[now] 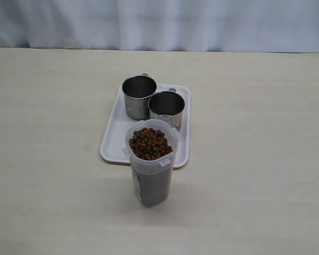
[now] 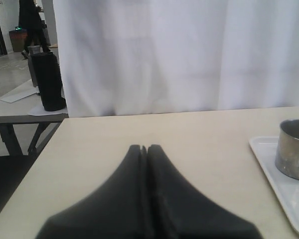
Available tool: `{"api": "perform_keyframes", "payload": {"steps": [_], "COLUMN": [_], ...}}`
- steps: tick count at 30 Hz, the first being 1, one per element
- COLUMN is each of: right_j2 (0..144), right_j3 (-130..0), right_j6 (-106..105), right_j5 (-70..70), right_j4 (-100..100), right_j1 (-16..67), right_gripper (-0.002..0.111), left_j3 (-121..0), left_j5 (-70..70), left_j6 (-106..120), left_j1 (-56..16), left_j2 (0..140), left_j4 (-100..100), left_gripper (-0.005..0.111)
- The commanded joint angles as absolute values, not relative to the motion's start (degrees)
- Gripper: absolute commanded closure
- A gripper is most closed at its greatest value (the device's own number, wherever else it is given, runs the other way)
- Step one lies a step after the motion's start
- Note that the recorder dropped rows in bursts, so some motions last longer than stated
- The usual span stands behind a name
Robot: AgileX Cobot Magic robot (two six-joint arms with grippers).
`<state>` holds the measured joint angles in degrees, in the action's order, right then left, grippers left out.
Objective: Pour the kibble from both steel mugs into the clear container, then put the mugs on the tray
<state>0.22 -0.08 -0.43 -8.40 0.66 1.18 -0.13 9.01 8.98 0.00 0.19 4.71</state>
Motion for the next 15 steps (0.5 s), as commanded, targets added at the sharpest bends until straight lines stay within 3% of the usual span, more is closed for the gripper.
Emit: {"api": "perform_keyframes", "payload": {"steps": [1,15], "right_j2": [0.0,0.0], "right_j3": [0.0,0.0], "right_j6": [1.8,2.8], "right_j5": [-8.5,-8.5], "right_j4": [1.8,2.8], "right_j1": [0.8,6.2], "right_gripper": [0.104,0.104], "left_j3": [0.0,0.0], "left_j5": [8.2,8.2], "left_j6": [8.9,8.9], "left_j1": [0.1,0.1], "left_j2": [0.0,0.0], "left_j4": [4.6,4.6], "left_gripper": [0.107,0.107]}}
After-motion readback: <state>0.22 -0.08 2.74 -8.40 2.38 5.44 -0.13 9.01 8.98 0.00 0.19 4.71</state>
